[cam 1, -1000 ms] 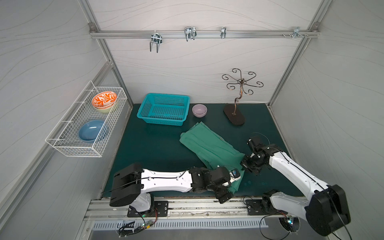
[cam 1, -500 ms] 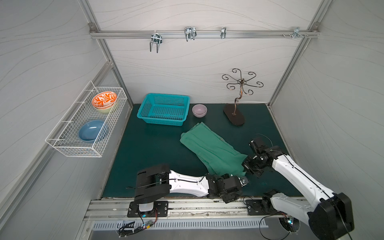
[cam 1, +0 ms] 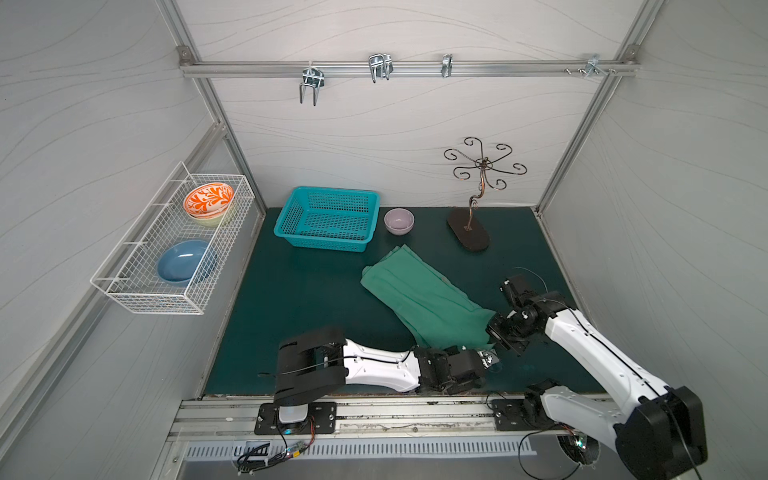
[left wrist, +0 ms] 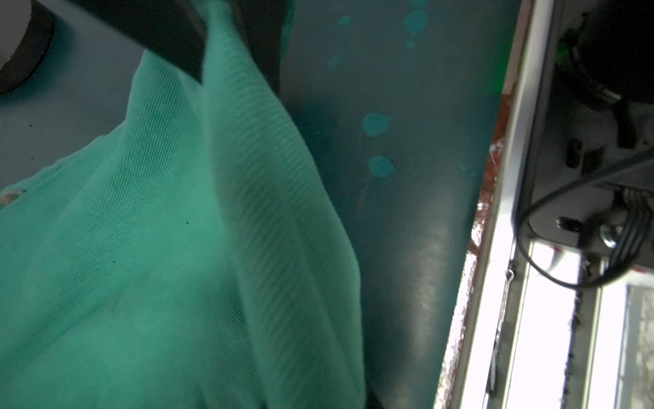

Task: Roll up the long pants
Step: Roll the long pant at the center of the board.

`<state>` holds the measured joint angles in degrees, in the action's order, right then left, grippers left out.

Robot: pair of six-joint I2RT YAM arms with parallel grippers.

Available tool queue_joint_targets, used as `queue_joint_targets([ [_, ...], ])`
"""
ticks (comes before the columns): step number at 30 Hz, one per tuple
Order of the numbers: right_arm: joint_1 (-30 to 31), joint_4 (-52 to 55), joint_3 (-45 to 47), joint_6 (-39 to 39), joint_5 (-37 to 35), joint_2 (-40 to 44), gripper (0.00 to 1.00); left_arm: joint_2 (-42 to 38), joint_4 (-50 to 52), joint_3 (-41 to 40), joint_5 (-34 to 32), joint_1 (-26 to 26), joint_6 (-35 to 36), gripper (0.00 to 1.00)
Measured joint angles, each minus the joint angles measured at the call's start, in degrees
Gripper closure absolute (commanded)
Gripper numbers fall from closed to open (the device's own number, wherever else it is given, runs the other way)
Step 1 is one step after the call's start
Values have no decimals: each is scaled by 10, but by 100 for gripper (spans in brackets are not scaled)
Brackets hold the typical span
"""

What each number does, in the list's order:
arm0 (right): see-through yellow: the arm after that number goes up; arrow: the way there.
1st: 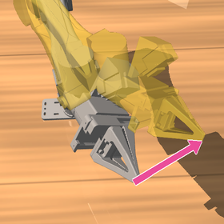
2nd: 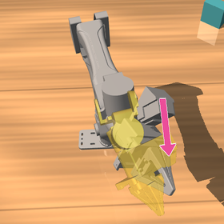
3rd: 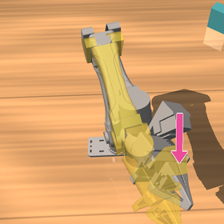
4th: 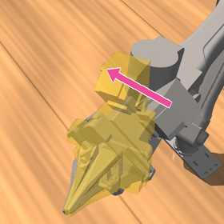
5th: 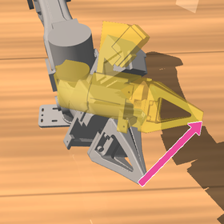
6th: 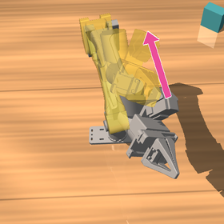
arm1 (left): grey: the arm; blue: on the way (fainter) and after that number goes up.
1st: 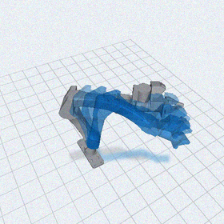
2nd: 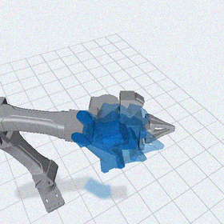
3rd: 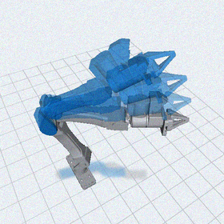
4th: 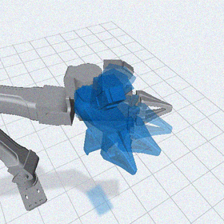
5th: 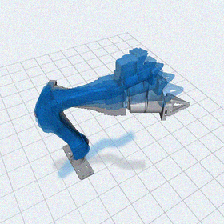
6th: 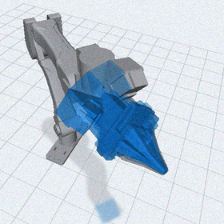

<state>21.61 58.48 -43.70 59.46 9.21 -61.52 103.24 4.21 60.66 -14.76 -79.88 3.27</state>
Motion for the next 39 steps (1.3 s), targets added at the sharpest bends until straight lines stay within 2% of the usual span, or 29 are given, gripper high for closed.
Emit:
queue_joint_targets([
  [5,-5,-6,-18,-78,6,-3,39,-59,2,-56,83,43,-4,100],
  [8,-7,-19,-23,-118,23,-10,35,-90,15,-79,134,69,-2,100],
  [17,-7,-58,-71,-261,50,-22,32,-153,122,-106,262,153,24,100],
  [21,-7,-102,-95,-351,42,1,33,-206,162,-146,289,185,43,100],
  [24,-2,-164,-97,-451,44,32,31,-242,178,-172,313,209,57,100],
  [27,17,-216,-90,-586,61,63,27,-272,192,-184,328,236,74,100],
  [32,53,-223,-82,-810,111,79,26,-291,216,-183,336,278,117,100],
  [35,93,-215,-47,-895,123,98,23,-293,251,-183,336,311,142,100],
  [39,177,-194,21,-957,130,149,20,-309,289,-183,336,336,164,100],
])
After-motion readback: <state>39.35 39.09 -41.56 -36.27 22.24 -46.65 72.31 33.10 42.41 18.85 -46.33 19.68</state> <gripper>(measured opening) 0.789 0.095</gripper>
